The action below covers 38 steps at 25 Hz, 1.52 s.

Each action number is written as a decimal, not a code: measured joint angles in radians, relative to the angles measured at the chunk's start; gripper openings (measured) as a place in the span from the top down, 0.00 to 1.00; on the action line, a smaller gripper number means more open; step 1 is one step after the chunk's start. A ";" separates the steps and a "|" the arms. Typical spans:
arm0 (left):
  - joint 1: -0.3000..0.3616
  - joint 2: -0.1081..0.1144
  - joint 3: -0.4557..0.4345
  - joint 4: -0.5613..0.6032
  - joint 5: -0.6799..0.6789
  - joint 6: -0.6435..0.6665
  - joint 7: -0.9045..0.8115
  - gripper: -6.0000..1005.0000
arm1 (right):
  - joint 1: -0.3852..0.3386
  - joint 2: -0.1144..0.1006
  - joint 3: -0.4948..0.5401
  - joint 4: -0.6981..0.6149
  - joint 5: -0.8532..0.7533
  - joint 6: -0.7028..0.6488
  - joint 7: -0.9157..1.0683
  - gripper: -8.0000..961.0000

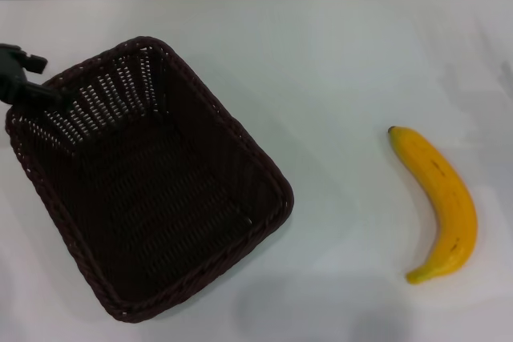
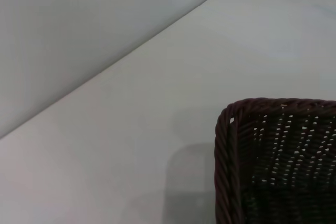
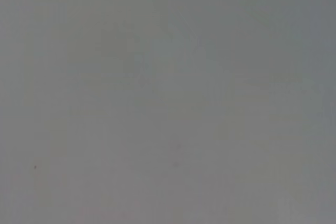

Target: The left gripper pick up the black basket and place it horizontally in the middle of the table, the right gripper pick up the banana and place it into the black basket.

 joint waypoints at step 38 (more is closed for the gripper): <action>0.063 -0.134 0.005 0.199 -0.128 -0.084 -0.273 0.82 | -0.027 -0.009 -0.009 -0.037 -0.008 0.052 0.061 0.13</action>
